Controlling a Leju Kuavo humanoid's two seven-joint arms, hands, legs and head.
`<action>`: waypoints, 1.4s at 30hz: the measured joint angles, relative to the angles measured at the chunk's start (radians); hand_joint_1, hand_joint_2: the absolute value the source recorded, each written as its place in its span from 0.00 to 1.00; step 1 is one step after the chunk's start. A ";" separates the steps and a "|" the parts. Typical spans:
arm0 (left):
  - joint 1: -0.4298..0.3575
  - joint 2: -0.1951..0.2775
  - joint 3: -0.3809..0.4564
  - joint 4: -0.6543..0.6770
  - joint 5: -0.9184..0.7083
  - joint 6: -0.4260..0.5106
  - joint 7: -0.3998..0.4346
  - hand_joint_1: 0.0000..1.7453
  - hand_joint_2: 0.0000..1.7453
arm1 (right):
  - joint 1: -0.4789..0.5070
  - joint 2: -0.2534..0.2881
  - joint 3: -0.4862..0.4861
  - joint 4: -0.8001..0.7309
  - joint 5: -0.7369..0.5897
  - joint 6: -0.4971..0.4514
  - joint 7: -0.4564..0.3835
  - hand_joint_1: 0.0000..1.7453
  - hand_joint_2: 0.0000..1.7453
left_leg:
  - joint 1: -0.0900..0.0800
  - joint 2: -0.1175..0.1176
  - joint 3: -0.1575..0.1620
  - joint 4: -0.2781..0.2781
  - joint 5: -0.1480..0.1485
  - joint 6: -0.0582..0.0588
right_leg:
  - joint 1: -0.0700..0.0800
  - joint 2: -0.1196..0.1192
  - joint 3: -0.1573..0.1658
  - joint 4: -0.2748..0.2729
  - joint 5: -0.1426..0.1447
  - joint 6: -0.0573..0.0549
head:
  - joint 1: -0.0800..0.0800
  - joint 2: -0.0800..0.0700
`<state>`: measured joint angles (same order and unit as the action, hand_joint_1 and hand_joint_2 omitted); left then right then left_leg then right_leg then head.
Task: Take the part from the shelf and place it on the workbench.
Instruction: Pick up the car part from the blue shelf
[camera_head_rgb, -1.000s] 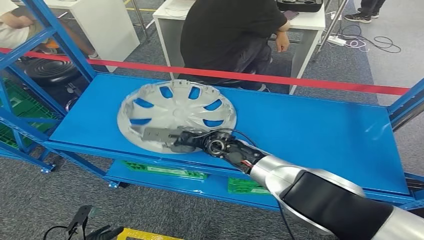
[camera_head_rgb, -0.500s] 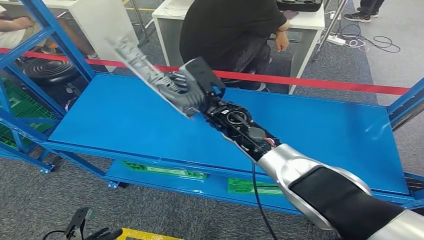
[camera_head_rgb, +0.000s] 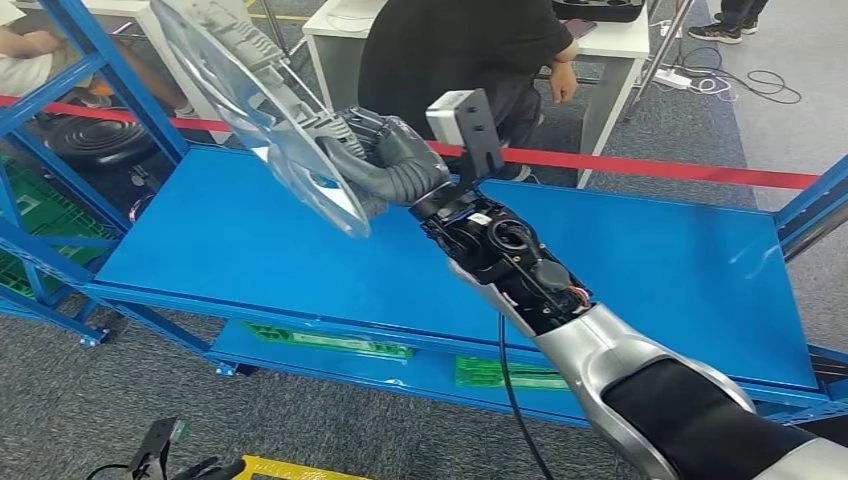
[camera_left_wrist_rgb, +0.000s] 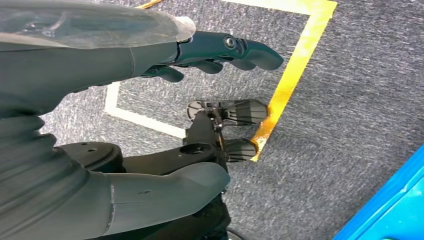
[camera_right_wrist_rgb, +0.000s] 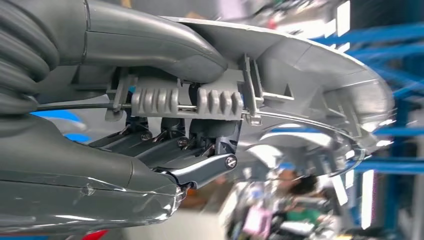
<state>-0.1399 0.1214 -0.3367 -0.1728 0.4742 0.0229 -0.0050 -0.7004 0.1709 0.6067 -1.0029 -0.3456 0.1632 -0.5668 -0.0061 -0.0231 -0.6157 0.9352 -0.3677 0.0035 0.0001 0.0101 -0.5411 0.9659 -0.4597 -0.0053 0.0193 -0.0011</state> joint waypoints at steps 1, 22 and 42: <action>0.000 0.000 0.000 0.000 0.001 0.000 0.000 0.00 1.00 | 0.008 0.000 0.000 -0.015 -0.030 0.034 -0.001 1.00 1.00 | 0.000 0.000 0.000 0.000 0.000 0.000 | 0.000 0.000 0.000 0.000 0.000 0.000 | 0.000 0.000; 0.000 -0.003 -0.008 0.000 0.012 0.000 0.000 0.00 1.00 | 0.149 0.056 0.083 -0.137 -0.501 0.502 0.046 1.00 1.00 | 0.000 0.000 0.000 0.000 -0.001 0.000 | 0.000 0.000 0.001 0.000 -0.001 0.000 | 0.000 0.000; 0.009 -0.021 -0.017 0.000 0.042 0.006 0.007 0.00 1.00 | 0.234 0.073 0.178 -0.118 -0.390 0.405 -0.011 1.00 1.00 | 0.049 -0.004 -0.007 -0.007 0.024 -0.049 | -0.031 0.015 0.042 0.012 -0.037 0.034 | 0.027 0.000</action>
<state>-0.1313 0.1003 -0.3537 -0.1728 0.5163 0.0294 0.0024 -0.4663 0.2441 0.7846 -1.1208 -0.7361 0.5684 -0.5774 0.0433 -0.0271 -0.6228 0.9278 -0.3434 -0.0458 -0.0308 0.0249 -0.4996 0.9784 -0.4968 0.0286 0.0461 -0.0011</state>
